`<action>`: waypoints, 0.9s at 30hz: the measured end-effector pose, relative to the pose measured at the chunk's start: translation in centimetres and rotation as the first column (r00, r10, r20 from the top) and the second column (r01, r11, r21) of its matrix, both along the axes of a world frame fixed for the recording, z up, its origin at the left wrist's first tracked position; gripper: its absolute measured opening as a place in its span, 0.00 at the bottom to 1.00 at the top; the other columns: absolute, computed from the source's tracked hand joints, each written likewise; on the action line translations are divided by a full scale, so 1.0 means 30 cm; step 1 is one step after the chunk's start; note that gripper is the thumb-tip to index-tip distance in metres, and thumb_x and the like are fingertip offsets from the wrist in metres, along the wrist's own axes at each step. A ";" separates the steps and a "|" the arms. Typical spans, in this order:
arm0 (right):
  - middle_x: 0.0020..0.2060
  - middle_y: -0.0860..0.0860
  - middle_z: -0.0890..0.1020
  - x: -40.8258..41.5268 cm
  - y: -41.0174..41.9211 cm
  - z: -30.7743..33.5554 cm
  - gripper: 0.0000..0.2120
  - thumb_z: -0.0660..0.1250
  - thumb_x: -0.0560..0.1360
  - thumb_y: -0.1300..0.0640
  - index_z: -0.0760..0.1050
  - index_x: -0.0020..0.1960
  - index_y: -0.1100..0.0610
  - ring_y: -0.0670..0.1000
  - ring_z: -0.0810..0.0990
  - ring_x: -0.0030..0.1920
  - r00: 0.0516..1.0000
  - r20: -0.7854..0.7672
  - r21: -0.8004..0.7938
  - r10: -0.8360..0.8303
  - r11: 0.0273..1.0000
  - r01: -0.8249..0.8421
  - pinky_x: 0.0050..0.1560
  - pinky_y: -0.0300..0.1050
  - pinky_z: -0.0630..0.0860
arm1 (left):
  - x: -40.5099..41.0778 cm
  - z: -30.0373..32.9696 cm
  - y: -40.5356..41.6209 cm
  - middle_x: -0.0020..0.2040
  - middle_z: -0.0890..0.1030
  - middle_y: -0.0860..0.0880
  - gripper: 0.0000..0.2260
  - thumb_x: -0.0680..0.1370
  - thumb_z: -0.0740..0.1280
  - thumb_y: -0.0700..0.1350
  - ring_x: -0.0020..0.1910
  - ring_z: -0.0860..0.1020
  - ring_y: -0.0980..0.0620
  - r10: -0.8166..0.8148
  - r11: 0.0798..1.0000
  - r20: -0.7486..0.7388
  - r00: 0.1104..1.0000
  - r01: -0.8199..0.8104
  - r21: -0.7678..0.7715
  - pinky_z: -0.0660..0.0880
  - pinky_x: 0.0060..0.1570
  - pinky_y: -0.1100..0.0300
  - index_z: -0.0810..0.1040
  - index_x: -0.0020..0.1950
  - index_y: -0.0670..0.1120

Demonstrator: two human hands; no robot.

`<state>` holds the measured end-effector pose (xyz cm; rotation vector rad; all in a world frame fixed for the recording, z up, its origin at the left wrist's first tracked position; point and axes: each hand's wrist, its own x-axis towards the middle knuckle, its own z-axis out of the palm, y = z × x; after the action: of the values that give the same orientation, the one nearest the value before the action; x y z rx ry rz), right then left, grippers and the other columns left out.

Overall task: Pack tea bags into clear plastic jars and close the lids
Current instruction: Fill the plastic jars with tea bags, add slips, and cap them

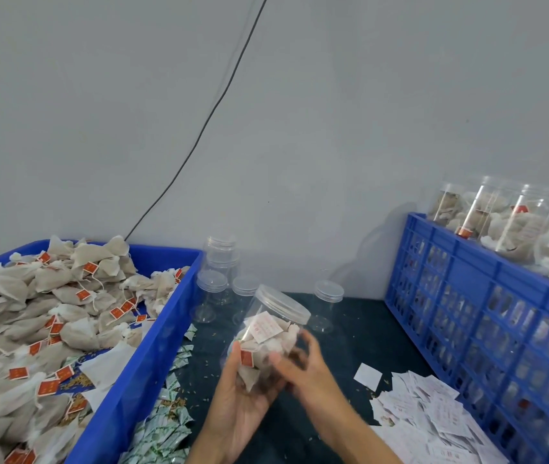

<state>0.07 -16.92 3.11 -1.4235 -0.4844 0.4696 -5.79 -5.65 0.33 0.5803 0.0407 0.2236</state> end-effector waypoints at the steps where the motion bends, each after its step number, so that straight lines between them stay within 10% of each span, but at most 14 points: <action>1: 0.56 0.46 0.82 -0.012 0.000 -0.010 0.39 0.78 0.61 0.50 0.65 0.68 0.46 0.44 0.81 0.57 1.000 -0.002 -0.008 -0.006 1.000 0.006 0.59 0.42 0.76 | 0.004 -0.003 -0.002 0.65 0.75 0.33 0.27 0.75 0.61 0.55 0.66 0.74 0.37 -0.033 0.999 0.006 0.999 0.033 -0.022 0.71 0.65 0.45 0.72 0.69 0.39; 4: 0.49 0.40 0.84 -0.026 -0.017 -0.008 0.30 0.79 0.63 0.57 0.71 0.61 0.48 0.37 0.82 0.50 0.999 -0.006 0.003 -0.042 0.999 0.042 0.45 0.31 0.77 | 0.015 -0.004 -0.024 0.64 0.77 0.37 0.26 0.76 0.59 0.56 0.63 0.77 0.39 -0.092 0.989 -0.024 0.996 0.094 0.114 0.74 0.61 0.43 0.72 0.69 0.44; 8: 0.51 0.45 0.83 -0.009 -0.076 0.026 0.28 0.78 0.65 0.65 0.72 0.59 0.50 0.37 0.82 0.47 0.987 0.023 -0.018 -0.162 0.987 0.162 0.43 0.31 0.77 | 0.067 -0.009 -0.041 0.66 0.73 0.39 0.17 0.80 0.60 0.40 0.56 0.77 0.39 0.285 0.903 -0.087 0.955 -0.237 0.358 0.74 0.54 0.42 0.66 0.69 0.48; 12: 0.55 0.47 0.81 0.020 -0.176 0.101 0.32 0.79 0.64 0.64 0.70 0.63 0.53 0.39 0.81 0.48 0.959 0.121 -0.031 -0.257 0.965 0.262 0.44 0.30 0.76 | 0.106 0.051 -0.110 0.61 0.78 0.50 0.17 0.78 0.64 0.38 0.59 0.78 0.49 0.294 0.692 0.102 0.950 -0.285 0.663 0.79 0.45 0.61 0.72 0.64 0.54; 17: 0.56 0.48 0.80 0.022 -0.329 0.238 0.34 0.81 0.63 0.60 0.69 0.63 0.52 0.44 0.80 0.54 0.870 0.332 0.026 -0.365 0.925 0.379 0.57 0.41 0.77 | 0.139 0.193 -0.255 0.59 0.80 0.54 0.16 0.75 0.64 0.46 0.52 0.80 0.62 0.200 0.636 0.258 0.945 -0.325 0.700 0.76 0.42 0.72 0.74 0.62 0.57; 27: 0.54 0.40 0.75 -0.022 -0.735 0.544 0.34 0.82 0.61 0.55 0.64 0.57 0.43 0.28 0.76 0.48 0.575 0.577 0.222 -0.580 0.789 0.573 0.44 0.23 0.72 | 0.184 0.530 -0.644 0.59 0.81 0.53 0.20 0.74 0.63 0.53 0.56 0.79 0.57 -0.020 0.662 0.438 0.899 -0.317 0.679 0.76 0.50 0.67 0.72 0.66 0.55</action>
<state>-0.60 -38.98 19.43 -1.6153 -0.4984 -0.5793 -0.26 -24.98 16.24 1.3497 -0.4449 0.5403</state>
